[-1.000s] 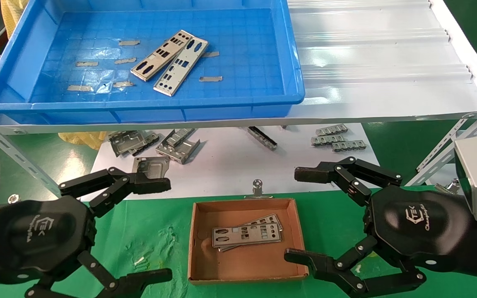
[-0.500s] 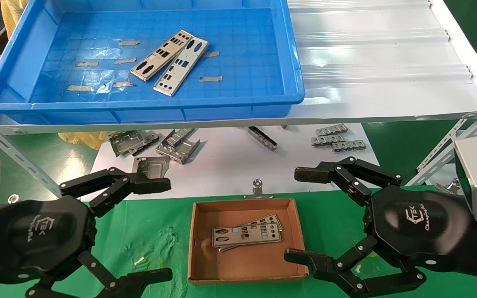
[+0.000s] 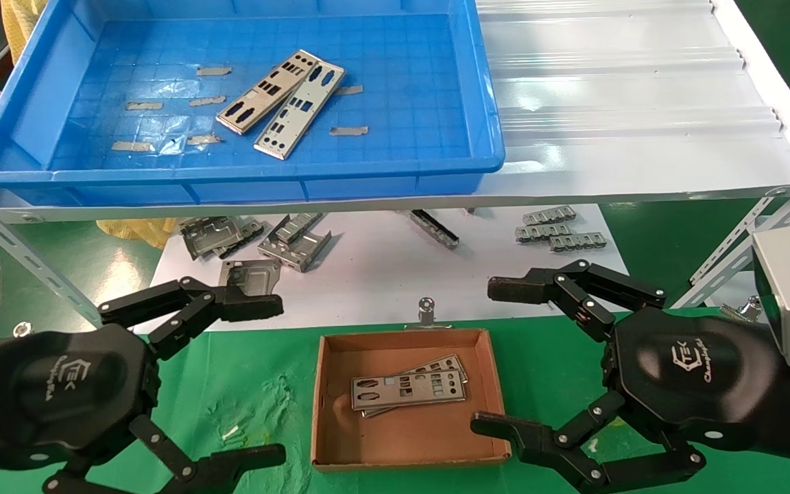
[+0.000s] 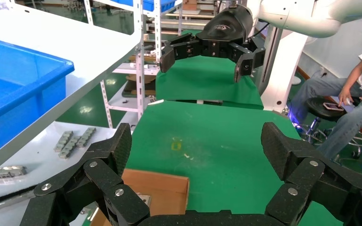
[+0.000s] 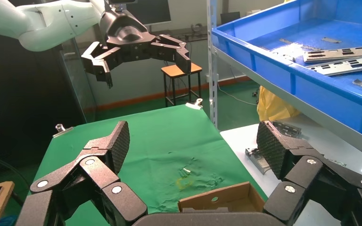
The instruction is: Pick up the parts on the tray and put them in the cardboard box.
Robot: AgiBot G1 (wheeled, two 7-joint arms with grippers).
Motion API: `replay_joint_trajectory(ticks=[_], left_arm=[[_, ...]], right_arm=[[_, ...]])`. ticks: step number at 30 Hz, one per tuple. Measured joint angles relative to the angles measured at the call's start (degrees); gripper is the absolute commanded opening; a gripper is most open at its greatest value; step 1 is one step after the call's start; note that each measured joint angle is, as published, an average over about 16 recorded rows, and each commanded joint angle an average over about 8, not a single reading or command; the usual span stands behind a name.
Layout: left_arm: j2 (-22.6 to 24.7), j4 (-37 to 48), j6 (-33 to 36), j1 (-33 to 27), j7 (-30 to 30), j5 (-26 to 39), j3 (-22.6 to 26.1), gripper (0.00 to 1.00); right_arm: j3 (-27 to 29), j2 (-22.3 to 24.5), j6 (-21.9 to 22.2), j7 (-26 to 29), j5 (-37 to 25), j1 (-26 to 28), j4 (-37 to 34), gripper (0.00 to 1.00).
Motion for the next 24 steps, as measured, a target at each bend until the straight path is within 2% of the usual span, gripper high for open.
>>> replay_joint_trajectory(ticks=[24], left_arm=[[0.00,0.01,0.00,0.00,0.00,0.00,0.00,1.00]], right_arm=[[0.00,0.00,0.00,0.00,0.00,0.00,0.00,1.00]])
